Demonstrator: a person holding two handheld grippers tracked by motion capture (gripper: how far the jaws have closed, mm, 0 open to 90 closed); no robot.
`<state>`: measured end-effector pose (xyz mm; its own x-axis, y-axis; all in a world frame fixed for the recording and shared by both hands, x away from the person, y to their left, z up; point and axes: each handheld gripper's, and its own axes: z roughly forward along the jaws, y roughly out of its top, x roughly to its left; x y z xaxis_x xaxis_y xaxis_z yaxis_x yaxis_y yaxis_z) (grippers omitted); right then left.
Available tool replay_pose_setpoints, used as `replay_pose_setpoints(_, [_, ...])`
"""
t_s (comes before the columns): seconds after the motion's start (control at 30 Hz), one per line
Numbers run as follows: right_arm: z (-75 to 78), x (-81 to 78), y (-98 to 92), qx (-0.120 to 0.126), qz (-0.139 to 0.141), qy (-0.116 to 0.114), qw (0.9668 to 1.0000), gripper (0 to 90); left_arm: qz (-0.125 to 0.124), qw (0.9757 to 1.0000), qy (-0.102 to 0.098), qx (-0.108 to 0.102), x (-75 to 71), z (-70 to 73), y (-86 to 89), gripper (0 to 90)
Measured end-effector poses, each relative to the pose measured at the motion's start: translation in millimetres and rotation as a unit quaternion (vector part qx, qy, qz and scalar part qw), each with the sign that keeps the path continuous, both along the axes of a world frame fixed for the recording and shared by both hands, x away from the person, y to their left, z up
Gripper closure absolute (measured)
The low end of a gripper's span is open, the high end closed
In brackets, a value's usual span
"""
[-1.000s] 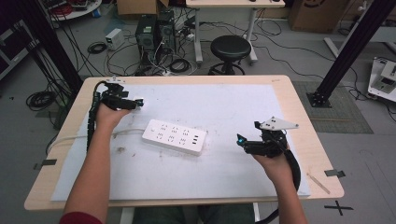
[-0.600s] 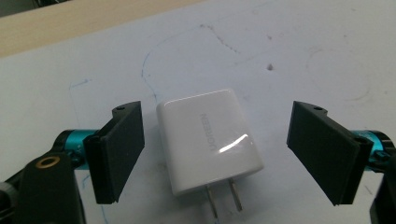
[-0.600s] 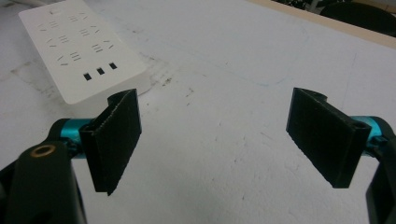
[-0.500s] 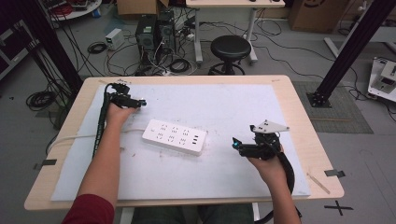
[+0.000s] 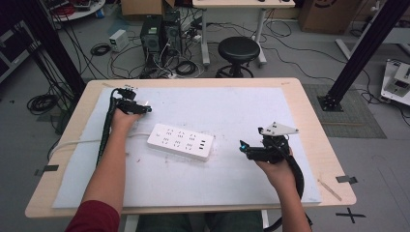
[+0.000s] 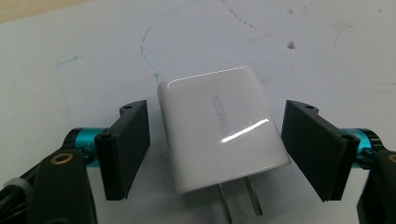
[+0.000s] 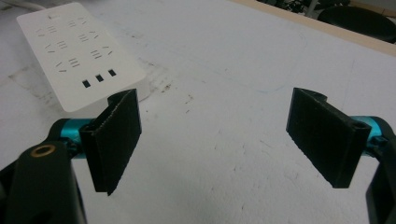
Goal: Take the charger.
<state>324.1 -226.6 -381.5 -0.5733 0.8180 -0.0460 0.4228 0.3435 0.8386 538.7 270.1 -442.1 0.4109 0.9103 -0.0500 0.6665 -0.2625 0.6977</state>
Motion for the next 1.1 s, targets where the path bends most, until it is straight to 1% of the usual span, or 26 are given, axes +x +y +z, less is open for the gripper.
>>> replay_pose_setpoints(0.07, [-0.2,-0.8,-0.5,0.002,-0.002,0.001,1.0,18.3,0.0,1.0,-0.001,0.002,0.1,-0.3,-0.8,26.5])
replay_pose_setpoints(0.23, [-0.7,-1.4,-3.2,0.001,-0.002,-0.001,1.0,18.3,0.002,1.0,-0.002,0.005,0.2,-0.3,-2.2,28.1])
replay_pose_setpoints(0.27, [-0.4,-2.1,-3.4,0.002,-0.005,0.003,1.0,18.3,0.001,1.0,-0.002,0.007,0.1,-0.1,-2.1,30.0])
replay_pose_setpoints(0.33, [0.0,-2.0,-4.3,0.002,-0.006,0.0,1.0,18.3,0.002,0.9999,-0.004,0.009,-0.1,0.0,-2.0,32.9])
replay_pose_setpoints(0.43, [0.4,-2.3,-4.3,0.004,-0.007,0.0,1.0,18.3,0.004,0.9999,-0.003,0.011,-0.1,0.2,-1.8,34.1])
replay_pose_setpoints(0.47, [0.6,-2.4,-3.9,0.005,-0.008,0.0,1.0,18.3,0.004,0.9998,-0.004,0.016,-0.4,0.4,-1.7,36.2])
replay_pose_setpoints(0.57, [0.8,-2.6,-3.8,0.004,-0.007,0.001,1.0,18.3,0.006,0.9998,-0.007,0.02,-0.8,0.5,-1.3,38.4])
replay_pose_setpoints(0.6, [0.8,-2.2,-3.4,0.003,-0.004,-0.001,1.0,18.3,0.006,0.9997,-0.007,0.021,-0.9,0.7,-0.9,42.3])
replay_pose_setpoints(0.67, [1.1,-2.6,-2.4,0.004,-0.004,0.0,1.0,18.3,0.004,0.9997,-0.008,0.021,-0.9,0.6,-0.9,42.3])
replay_pose_setpoints(0.77, [2.0,-3.3,-1.7,0.003,-0.005,0.001,1.0,18.3,-0.001,0.9996,-0.007,0.026,-1.0,1.2,-0.9,42.5])
replay_pose_setpoints(0.83, [2.8,-2.9,-1.6,0.004,-0.004,0.0,1.0,18.3,0.001,0.9996,-0.007,0.027,-1.5,1.9,-1.2,42.6])
replay_pose_setpoints(0.87, [3.3,-2.9,-1.8,0.004,-0.004,0.0,1.0,18.3,-0.004,0.9995,-0.009,0.029,-2.1,3.0,-1.1,42.6])
replay_pose_setpoints(0.9, [4.2,-2.6,-2.3,0.004,-0.002,-0.001,1.0,18.3,-0.009,0.9996,-0.009,0.027,-3.1,4.5,-1.2,42.6])
replay_pose_setpoints(0.93, [5.2,-2.7,-2.4,0.007,-0.002,0.003,1.0,18.3,-0.012,0.9996,-0.01,0.024,-4.8,6.9,-1.5,42.5])
replay_pose_setpoints(0.97, [7.1,-1.8,-3.2,0.008,-0.002,-0.001,1.0,18.3,-0.02,0.9994,-0.018,0.02,-9.8,14.6,-0.9,42.5])
replay_pose_setpoints(1.0, [8.2,-1.3,-3.7,0.008,0.001,0.0,1.0,18.3,-0.02,0.9994,-0.018,0.02,-9.8,14.6,-0.9,42.6])
replay_pose_setpoints(1.07, [9.4,-1.3,-3.7,0.008,0.002,-0.001,1.0,18.3,-0.027,0.999,-0.028,0.021,-16.6,24.9,-0.3,42.6])
replay_pose_setpoints(1.1, [9.4,-1.3,-3.7,0.008,0.002,-0.001,1.0,18.3,-0.027,0.999,-0.028,0.021,-16.6,24.9,-0.3,42.5])
